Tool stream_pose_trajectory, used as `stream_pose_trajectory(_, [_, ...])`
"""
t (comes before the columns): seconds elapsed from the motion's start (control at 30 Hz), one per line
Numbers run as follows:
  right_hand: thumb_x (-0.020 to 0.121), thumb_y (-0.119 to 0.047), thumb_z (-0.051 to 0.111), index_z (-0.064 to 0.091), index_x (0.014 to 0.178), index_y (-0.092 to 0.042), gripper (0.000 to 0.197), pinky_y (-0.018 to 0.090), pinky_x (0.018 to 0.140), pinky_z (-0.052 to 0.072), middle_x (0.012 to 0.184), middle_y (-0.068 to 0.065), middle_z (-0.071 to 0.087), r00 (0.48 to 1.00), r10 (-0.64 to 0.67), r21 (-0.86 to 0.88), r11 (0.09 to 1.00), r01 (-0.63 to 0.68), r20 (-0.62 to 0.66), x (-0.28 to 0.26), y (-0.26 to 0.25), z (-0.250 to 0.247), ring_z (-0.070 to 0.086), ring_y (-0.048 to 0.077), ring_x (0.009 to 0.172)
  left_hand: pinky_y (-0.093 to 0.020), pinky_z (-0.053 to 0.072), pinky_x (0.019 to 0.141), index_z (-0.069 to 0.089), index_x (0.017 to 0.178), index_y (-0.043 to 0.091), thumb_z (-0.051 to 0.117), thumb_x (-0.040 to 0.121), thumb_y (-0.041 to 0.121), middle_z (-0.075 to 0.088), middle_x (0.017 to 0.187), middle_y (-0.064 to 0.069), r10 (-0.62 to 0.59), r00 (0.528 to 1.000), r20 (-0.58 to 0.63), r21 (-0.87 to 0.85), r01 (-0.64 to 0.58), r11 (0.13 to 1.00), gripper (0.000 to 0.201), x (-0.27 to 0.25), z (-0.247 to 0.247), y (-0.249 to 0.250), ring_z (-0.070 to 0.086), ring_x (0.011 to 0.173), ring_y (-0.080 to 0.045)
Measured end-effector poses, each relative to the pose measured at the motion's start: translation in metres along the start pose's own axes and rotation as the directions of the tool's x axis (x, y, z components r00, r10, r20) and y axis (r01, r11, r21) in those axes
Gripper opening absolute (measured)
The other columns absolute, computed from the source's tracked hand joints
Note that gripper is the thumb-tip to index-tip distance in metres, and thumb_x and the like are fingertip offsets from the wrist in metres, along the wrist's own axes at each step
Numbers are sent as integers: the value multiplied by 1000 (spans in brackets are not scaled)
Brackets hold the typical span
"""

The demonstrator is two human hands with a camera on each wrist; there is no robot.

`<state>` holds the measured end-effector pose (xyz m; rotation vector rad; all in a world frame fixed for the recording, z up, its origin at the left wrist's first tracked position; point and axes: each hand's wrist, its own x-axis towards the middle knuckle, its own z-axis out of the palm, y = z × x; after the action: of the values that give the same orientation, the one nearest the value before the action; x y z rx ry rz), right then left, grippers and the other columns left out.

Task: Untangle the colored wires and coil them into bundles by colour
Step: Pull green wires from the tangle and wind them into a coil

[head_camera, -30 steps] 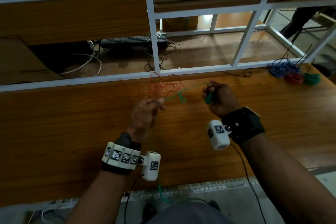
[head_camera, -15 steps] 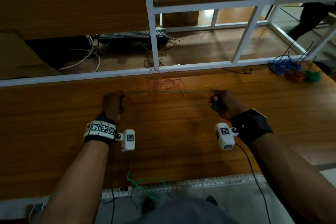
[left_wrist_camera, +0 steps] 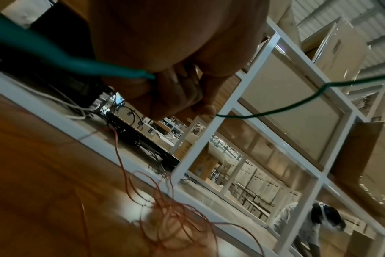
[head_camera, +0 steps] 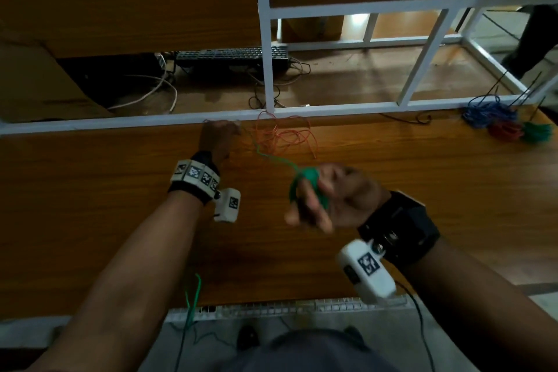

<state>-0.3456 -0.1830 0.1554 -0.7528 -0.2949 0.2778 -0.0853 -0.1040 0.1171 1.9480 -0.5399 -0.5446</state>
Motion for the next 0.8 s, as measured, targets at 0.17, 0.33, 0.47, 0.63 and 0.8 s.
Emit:
stream_pose_trajectory(0.17, [106,-33,36,50,124,9,48,37,115,39,121,29,68,856,-402,167,867,470,-324,17,-60,8,59,34,128,-42,51,89,60,125,-4,64,92,13,62,125,-22,-115,989,89,-13,117,993,38,-25,39,-19,55,95,-22])
stream_pose_trajectory(0.33, [109,-25,43,48,142,0,41,38,121,34,130,14,67,367,-720,-320,625,712,-589,15,-98,-31,51,22,138,-46,51,90,70,97,4,61,92,22,64,111,-12,-176,958,225,123,151,981,20,-53,72,-36,59,102,-29])
stream_pose_trajectory(0.47, [111,-29,42,69,118,-7,36,33,96,54,113,7,73,9,-966,-889,234,-394,-258,-13,-70,-111,67,16,110,-27,42,64,66,82,16,63,90,20,61,96,1,-207,937,281,103,185,977,9,-63,80,-42,56,88,-20])
stream_pose_trajectory(0.63, [101,-71,16,56,75,-17,72,43,77,57,72,11,62,502,-648,-541,-161,-825,-573,-59,-24,-153,66,32,73,-29,44,77,73,81,15,63,92,34,67,98,8,-101,964,247,103,77,992,25,-59,61,-40,61,96,-15])
stream_pose_trajectory(0.8, [103,-50,53,71,92,-6,49,41,73,54,89,11,66,544,-95,-488,-335,-806,-834,-57,-2,-123,61,23,75,-21,42,69,73,86,11,59,96,31,67,90,11,88,974,207,177,-126,976,27,-46,34,-16,60,85,-5])
